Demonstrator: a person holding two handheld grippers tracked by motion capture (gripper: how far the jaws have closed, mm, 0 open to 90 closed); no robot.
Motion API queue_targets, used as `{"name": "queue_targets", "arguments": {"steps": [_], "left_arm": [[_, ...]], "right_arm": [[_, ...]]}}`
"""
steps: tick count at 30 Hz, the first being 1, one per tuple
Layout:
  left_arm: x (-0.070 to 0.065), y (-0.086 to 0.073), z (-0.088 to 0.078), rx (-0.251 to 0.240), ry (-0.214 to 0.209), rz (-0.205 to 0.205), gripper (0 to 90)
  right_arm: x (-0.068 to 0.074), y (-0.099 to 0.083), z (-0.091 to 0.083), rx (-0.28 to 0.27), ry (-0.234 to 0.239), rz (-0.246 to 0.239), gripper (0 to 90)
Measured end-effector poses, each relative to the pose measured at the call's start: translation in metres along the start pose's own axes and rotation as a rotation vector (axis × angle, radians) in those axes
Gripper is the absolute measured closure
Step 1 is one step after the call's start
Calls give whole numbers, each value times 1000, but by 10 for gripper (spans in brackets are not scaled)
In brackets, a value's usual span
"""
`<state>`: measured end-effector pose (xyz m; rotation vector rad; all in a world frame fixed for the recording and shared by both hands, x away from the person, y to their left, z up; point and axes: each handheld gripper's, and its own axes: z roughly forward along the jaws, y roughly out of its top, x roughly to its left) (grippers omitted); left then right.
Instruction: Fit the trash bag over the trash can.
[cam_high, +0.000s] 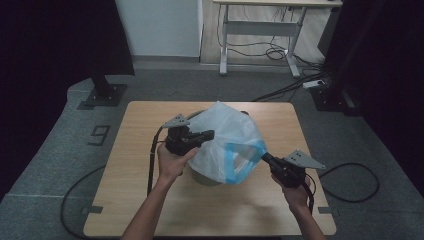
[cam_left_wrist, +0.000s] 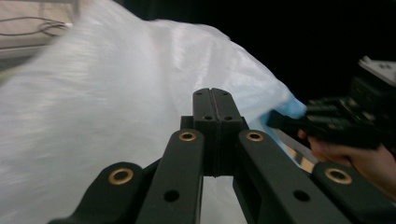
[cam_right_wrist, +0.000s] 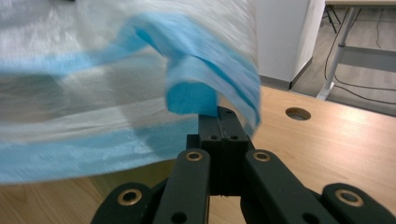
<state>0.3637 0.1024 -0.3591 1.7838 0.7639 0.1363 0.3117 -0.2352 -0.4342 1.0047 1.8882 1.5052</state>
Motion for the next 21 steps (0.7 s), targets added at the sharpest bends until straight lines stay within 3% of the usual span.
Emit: {"name": "queue_targets", "arguments": {"steps": [2,6,11,13,16,21], "left_arm": [[-5,1,4,11,-19,6,780],[-19,2,14,49,8,40,499],[-31,3,26,84,87,77,296],[-28,4,32,102,94,69,293],[-24,3,39,127,105,57,359],[-23,1,45,172,71,53,671]], "right_arm": [[3,4,0,-7,4,-8,888],[10,11,0,-14,6,-38,888],[13,15,1,-20,9,-47,887],[13,15,1,-24,8,-45,888],[13,16,-1,-32,10,-41,888],[14,18,-1,-35,11,-38,887]]}}
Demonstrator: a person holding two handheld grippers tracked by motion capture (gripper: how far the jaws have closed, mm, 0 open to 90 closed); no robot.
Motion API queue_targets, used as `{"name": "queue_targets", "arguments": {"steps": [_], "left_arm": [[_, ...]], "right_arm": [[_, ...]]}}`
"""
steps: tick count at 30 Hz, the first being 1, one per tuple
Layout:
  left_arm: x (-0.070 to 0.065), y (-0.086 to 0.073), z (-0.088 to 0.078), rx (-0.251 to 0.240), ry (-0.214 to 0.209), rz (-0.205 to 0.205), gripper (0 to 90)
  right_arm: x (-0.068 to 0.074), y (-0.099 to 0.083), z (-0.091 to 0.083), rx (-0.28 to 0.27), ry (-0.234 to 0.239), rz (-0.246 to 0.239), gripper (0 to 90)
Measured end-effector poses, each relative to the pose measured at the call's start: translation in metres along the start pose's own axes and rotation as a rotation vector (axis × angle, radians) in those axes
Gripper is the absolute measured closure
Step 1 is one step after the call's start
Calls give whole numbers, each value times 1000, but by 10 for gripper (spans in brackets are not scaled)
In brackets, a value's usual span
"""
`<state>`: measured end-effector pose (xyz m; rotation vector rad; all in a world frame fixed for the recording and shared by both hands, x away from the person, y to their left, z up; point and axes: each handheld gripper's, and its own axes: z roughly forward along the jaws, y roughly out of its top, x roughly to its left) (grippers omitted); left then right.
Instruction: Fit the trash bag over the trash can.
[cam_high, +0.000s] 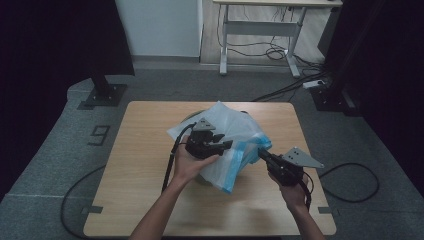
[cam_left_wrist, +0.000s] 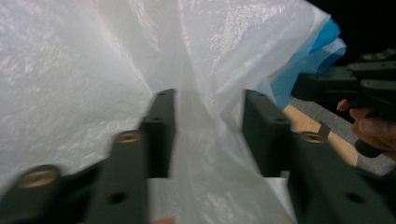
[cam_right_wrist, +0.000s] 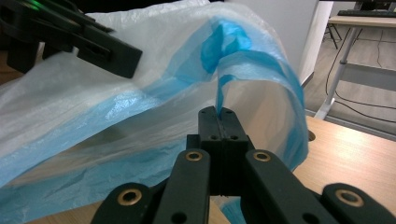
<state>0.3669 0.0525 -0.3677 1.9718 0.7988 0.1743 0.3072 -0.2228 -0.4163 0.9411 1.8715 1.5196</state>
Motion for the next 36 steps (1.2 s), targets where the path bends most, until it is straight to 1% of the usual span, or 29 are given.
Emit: {"name": "queue_targets", "arguments": {"steps": [2,4,6,7,9,11,12,13,15,17,20,24,26,28,31,33,36], "left_arm": [[1,1,0,10,-18,-2,768],[2,2,-3,0,-24,-4,840],[4,4,-8,-26,-14,3,883],[5,5,-11,-40,-16,3,890],[10,9,-16,-66,-14,-8,893],[17,12,-22,-109,-40,-43,894],[20,13,-26,-127,-39,-51,895],[22,13,-30,-145,-24,-52,895],[26,13,-37,-187,-11,-55,896],[30,13,-41,-209,-2,-61,896],[36,13,-47,-226,-3,-78,896],[41,12,-54,-230,-11,-85,896],[44,11,-56,-233,-14,-92,897],[46,10,-58,-234,-18,-97,897],[48,10,-58,-240,-23,-105,897],[50,10,-59,-246,-25,-107,897],[53,10,-60,-257,-27,-123,897]], "right_arm": [[-1,0,0,-1,-1,0,888],[-1,1,-1,-3,-4,0,888],[-3,1,-2,-3,-8,-2,888],[-3,2,-2,-1,-11,-2,888],[-5,3,0,13,-23,-13,888],[-9,5,4,28,-34,-19,888],[-12,6,5,33,-40,-17,888],[-14,7,7,36,-45,-17,888],[-17,7,8,40,-51,-13,888],[-20,7,9,46,-60,-10,888],[-23,6,12,52,-72,-4,888],[-27,6,14,60,-80,-1,888],[-28,6,15,67,-84,-8,888],[-30,6,16,76,-89,-14,888],[-31,7,17,77,-93,-10,888],[-30,9,18,77,-95,-17,888],[-30,11,20,78,-97,-18,888]]}}
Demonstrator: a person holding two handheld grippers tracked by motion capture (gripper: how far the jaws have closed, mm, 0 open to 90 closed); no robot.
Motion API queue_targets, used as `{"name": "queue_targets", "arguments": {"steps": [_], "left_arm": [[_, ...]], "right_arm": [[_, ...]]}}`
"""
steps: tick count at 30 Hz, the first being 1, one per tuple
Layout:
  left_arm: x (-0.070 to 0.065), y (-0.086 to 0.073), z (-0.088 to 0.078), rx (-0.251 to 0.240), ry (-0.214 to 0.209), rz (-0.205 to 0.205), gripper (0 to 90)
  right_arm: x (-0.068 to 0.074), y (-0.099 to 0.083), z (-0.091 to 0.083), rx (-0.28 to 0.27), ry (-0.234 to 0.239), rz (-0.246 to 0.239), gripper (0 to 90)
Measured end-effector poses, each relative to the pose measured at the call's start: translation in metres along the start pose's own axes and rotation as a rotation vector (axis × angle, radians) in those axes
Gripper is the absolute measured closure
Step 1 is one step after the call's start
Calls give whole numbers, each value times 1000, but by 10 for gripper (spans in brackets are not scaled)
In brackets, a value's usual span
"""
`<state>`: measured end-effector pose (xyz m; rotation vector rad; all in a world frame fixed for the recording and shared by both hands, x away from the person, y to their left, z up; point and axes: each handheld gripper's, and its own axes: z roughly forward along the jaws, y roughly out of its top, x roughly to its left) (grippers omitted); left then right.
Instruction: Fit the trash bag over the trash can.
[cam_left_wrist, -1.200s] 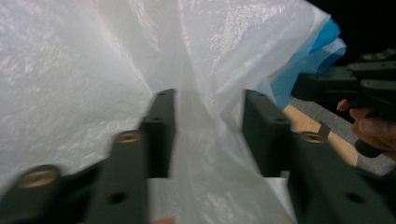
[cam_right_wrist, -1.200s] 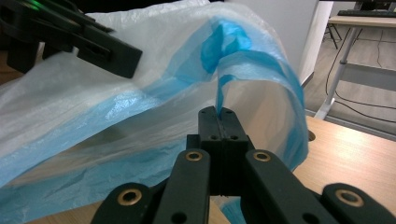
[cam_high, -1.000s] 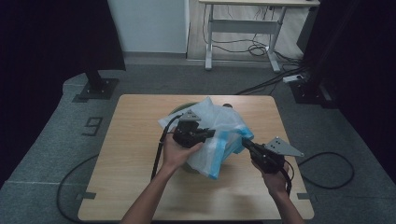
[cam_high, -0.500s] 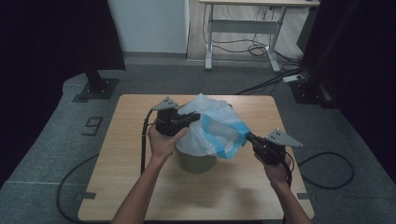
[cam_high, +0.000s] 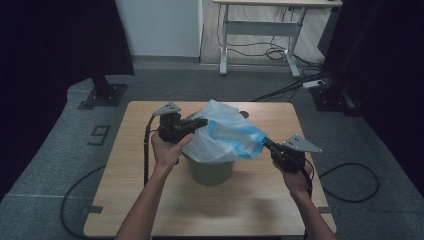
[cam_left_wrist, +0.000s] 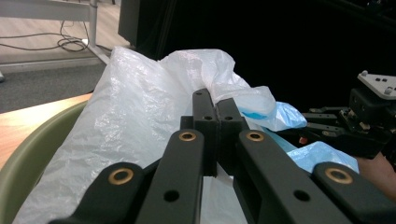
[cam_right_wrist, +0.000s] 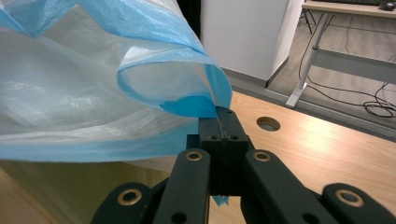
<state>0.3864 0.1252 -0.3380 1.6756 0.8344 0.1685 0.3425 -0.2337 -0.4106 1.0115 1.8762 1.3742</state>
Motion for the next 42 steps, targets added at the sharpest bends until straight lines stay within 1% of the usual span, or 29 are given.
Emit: {"name": "queue_targets", "arguments": {"steps": [3,11,15,17,23,26,27,28,32,33,35,38,40,42], "left_arm": [[3,1,-2,-6,0,-11,897],[7,2,-10,-15,6,-13,896],[6,1,-15,-31,-9,-15,896],[6,1,-17,-35,-7,-11,897],[8,1,-23,-48,-4,-16,896],[9,2,-26,-55,-9,-18,896],[9,2,-26,-55,-9,-18,896],[9,2,-26,-55,-10,-18,896],[8,0,-29,-51,-21,-13,896],[7,-2,-31,-47,-21,-4,896],[7,-5,-35,-48,-26,-2,896],[6,-12,-42,-45,-33,3,895],[6,-16,-47,-48,-33,4,895],[7,-21,-53,-49,-40,2,895]], "right_arm": [[-1,1,1,-2,-4,5,888],[-6,2,-3,-32,-16,30,888],[-8,3,-5,-53,-13,36,887],[-9,4,-5,-55,-20,36,887],[-16,4,-4,-45,-55,37,887],[-22,4,-5,-46,-75,50,888],[-22,4,-5,-46,-75,50,888],[-26,4,-6,-50,-86,60,887],[-29,7,-10,-65,-98,65,888],[-29,7,-12,-70,-97,66,887],[-27,8,-16,-84,-89,66,887],[-21,7,-23,-104,-70,58,887],[-17,4,-26,-115,-47,64,886],[-12,0,-29,-118,-13,77,886]]}}
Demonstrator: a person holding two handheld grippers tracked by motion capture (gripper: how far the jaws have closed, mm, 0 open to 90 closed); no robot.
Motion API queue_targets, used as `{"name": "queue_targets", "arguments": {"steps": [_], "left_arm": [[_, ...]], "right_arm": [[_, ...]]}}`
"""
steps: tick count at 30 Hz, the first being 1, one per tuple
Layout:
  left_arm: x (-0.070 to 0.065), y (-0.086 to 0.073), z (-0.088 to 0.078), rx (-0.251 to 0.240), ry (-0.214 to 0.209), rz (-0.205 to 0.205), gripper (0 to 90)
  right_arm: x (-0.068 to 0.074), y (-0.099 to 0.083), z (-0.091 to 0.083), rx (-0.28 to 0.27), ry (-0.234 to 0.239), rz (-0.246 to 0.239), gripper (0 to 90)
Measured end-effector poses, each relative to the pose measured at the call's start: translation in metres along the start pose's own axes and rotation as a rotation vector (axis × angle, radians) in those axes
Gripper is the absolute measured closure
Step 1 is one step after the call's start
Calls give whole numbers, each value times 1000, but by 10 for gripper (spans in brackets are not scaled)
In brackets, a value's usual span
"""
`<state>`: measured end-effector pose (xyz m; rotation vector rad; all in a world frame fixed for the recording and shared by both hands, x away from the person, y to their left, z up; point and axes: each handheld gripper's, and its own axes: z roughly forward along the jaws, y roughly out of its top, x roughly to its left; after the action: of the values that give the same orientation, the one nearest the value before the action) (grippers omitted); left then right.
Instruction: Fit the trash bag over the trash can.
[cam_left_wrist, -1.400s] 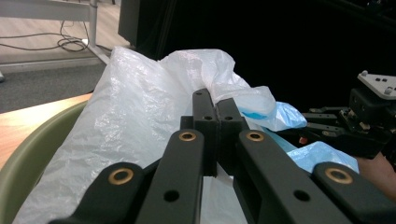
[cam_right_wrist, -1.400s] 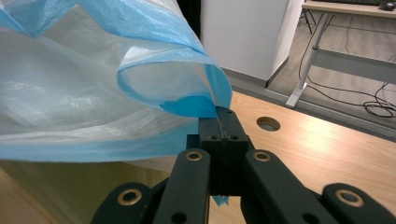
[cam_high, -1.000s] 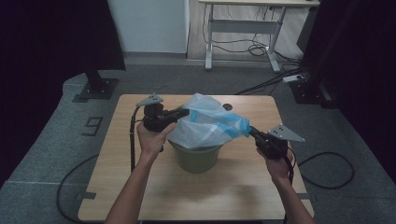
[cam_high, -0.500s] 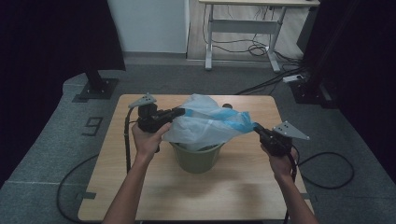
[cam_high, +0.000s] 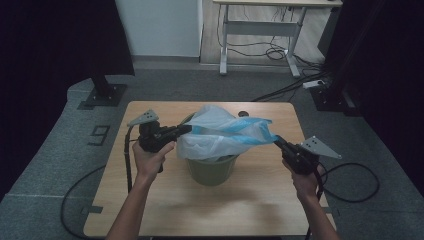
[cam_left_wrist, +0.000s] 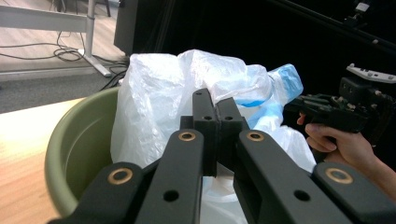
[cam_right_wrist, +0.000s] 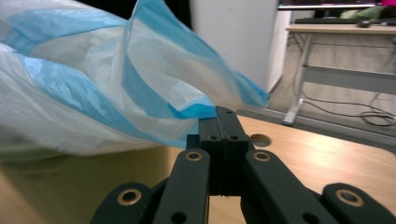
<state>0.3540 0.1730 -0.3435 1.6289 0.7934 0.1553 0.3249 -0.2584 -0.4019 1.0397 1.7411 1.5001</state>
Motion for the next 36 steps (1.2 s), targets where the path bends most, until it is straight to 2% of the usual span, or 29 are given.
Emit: {"name": "queue_targets", "arguments": {"steps": [4,11,18,23,30,36], "left_arm": [[1,-10,-11,4,-20,-11,894],[5,-26,-22,17,-49,-45,893],[6,-38,-31,32,-63,-51,893],[8,-45,-31,57,-54,-48,893],[17,-52,-34,64,-49,-74,894],[26,-57,-32,71,-18,-84,894]], "right_arm": [[9,-8,-6,-2,54,24,886],[19,-20,-8,24,145,61,886],[29,-37,-9,63,193,56,886],[34,-51,-4,111,213,59,886],[36,-67,2,160,232,61,886],[36,-74,6,195,231,53,886]]}}
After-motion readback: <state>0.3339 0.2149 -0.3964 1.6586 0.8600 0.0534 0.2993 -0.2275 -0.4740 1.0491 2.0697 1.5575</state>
